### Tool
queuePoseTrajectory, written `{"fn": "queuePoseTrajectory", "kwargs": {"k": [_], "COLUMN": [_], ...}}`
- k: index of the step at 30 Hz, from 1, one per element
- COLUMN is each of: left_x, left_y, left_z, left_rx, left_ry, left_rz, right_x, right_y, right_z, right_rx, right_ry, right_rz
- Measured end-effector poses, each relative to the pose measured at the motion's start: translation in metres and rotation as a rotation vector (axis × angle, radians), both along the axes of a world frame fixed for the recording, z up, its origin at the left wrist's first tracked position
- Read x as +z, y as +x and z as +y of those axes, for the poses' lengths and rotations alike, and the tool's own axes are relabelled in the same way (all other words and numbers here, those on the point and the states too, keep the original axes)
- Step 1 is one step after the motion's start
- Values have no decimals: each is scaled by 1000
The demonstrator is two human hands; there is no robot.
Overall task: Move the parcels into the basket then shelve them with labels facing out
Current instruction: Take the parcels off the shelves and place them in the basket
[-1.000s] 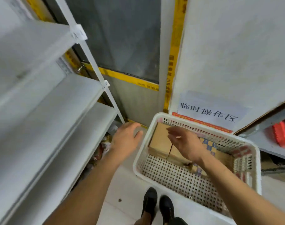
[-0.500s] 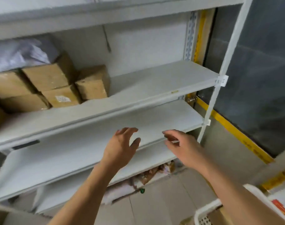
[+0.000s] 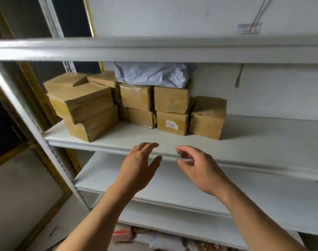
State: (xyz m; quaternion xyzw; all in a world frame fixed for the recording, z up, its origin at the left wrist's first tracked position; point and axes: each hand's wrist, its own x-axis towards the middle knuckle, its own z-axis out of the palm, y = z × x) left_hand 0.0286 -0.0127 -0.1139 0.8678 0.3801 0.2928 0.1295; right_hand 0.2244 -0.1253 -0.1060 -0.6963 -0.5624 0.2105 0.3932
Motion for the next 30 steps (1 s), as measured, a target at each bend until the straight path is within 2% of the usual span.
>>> {"fn": "queuePoseTrajectory", "kwargs": {"k": [11,18,20,24,30], "left_x": [36,61,69,80,84], "left_y": [-85,-141,-156,-182,-195], "left_z": [83,147,172,228,284], "left_rx": [465,716,728,683,441], "left_ry": [61,40,-7,-129,-351], "left_rz": [-88,-324,-421,-494,-659], "right_x": [26,47,52,58,63], "right_y": [-59,-120,-139,-170,-211], "right_z": [178,254,265,285,309], "right_rx": [369,484,475,405,245], "right_ry": [8,25,23,46,72], "right_rz": [13,86,107,117,307]}}
